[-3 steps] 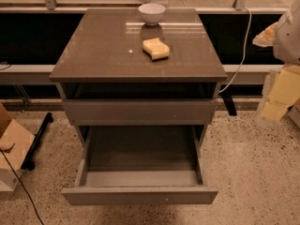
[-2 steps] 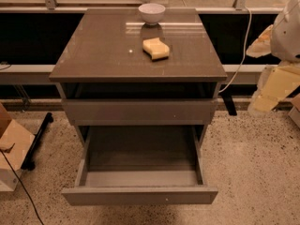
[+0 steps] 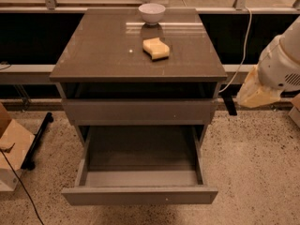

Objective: Close middle drawer

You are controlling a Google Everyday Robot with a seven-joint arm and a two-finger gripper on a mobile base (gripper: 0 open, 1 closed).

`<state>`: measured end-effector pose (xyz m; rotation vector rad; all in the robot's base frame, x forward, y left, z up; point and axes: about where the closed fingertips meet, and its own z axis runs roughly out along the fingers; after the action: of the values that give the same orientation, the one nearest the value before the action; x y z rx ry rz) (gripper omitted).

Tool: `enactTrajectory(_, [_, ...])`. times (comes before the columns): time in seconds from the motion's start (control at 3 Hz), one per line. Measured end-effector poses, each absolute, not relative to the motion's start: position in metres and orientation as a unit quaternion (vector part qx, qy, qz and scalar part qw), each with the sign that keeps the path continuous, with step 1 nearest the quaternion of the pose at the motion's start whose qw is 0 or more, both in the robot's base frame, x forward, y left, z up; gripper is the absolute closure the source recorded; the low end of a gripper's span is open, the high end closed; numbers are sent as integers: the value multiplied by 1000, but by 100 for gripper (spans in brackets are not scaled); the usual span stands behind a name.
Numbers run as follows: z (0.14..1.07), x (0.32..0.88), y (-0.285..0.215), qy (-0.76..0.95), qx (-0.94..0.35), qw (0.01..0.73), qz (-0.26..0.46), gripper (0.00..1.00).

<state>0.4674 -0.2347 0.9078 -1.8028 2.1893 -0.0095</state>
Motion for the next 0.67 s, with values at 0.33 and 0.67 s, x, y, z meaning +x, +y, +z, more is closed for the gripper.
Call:
enactTrajectory(0.33, [858,466,-245,761,-633,140,8,99])
enactTrajectory(0.67, [796,455,-257,768,-624,140,29,100])
